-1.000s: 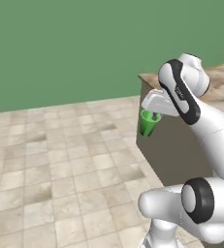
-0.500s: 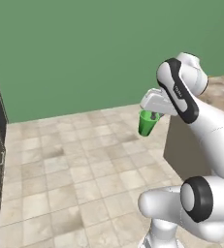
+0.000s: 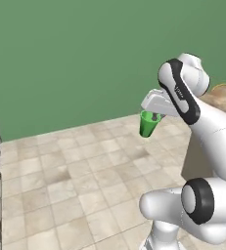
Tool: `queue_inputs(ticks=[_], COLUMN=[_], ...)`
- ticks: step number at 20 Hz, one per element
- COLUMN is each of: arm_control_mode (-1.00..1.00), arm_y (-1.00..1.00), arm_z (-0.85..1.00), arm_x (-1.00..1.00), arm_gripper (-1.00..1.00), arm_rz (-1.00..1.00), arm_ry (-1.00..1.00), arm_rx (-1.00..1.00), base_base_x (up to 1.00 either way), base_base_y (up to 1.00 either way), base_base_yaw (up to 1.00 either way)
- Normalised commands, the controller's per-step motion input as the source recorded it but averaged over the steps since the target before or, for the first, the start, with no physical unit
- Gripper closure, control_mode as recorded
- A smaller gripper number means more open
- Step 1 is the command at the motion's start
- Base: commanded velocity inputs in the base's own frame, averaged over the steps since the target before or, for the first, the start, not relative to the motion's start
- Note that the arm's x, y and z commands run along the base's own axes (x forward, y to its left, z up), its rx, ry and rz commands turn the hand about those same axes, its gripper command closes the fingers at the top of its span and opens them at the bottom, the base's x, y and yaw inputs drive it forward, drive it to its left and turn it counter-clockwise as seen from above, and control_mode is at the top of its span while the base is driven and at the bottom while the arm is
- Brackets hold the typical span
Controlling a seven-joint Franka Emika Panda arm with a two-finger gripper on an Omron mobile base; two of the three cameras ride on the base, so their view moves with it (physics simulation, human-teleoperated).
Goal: There is a tray on the dining counter. Grab the cup, mug, and pitcher and place them on the tray. The pitcher may be placed next to the tray if it cannot fit the tray.
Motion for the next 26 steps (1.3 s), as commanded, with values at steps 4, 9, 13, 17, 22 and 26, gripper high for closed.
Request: queue_inputs(ticks=[4,9,13,17,22,26], arm_control_mode=[1.00,1.00,1.00,1.00,1.00,1.00], arm_y=[0.00,0.00,0.00,0.00,0.00,0.00], arm_z=[0.00,0.00,0.00,0.00,0.00,0.00], arm_x=[0.00,0.00,0.00,0.00,0.00,0.00], arm_gripper=[1.00,1.00,1.00,1.00,1.00,1.00], arm_rz=[0.00,0.00,0.00,0.00,0.00,0.00], arm_ry=[0.00,0.00,0.00,0.00,0.00,0.00], arm_rx=[0.00,0.00,0.00,0.00,0.00,0.00], base_base_x=[1.00,1.00,1.00,1.00,1.00,1.00], base_base_y=[0.38,0.39,0.46,0.60,0.62,0.61], base_base_yaw=[-0.23,-0.29,-0.32,-0.36,-0.44,-0.53])
